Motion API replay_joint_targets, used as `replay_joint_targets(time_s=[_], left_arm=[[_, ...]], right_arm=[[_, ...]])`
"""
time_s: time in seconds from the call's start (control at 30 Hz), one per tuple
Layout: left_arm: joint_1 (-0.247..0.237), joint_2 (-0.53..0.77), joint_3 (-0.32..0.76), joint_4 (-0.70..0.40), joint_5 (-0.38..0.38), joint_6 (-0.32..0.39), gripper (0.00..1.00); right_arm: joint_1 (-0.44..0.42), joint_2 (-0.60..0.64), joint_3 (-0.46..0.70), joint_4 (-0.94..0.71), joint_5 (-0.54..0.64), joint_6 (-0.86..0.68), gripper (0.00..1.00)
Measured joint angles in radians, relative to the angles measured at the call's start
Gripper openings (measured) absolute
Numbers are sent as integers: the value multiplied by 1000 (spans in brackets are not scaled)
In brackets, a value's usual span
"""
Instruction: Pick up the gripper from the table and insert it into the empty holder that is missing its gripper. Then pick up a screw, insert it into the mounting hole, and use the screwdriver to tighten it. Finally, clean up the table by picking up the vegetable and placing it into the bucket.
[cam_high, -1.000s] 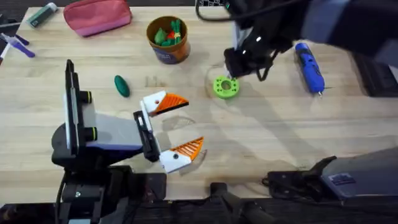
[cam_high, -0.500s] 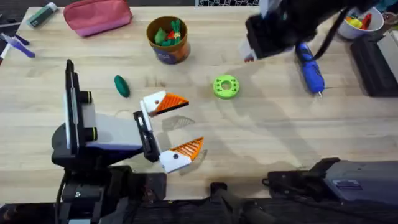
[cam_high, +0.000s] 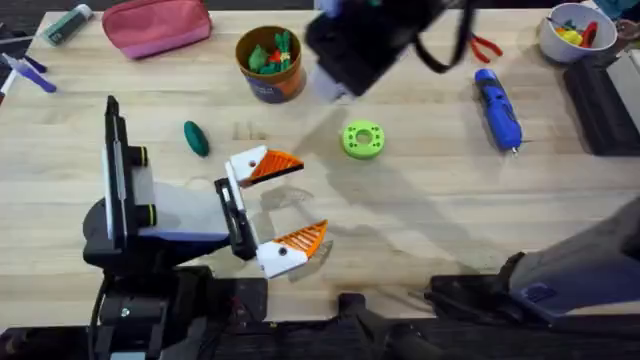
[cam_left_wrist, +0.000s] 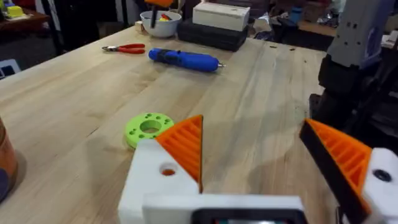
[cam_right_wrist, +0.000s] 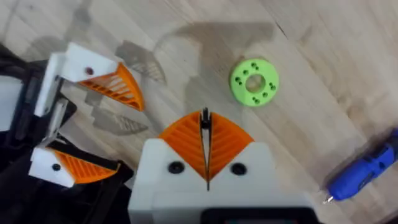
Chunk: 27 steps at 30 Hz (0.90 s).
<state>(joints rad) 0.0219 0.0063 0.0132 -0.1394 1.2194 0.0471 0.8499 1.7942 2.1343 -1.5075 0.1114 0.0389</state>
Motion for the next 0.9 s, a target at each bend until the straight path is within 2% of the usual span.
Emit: replay_joint_targets(time_s=[0.23, 0.53, 0.77, 0.9], left_arm=[[0, 0, 0, 0, 0, 2, 985], [0, 0, 0, 0, 0, 2, 985], [0, 0, 0, 0, 0, 2, 985], [0, 0, 0, 0, 0, 2, 985]], right_arm=[[84, 89, 108, -6, 0, -72, 6], [192, 91, 115, -6, -1, -180, 6], [231, 91, 115, 45, -3, -286, 6], [240, 91, 115, 50, -57, -373, 6]])
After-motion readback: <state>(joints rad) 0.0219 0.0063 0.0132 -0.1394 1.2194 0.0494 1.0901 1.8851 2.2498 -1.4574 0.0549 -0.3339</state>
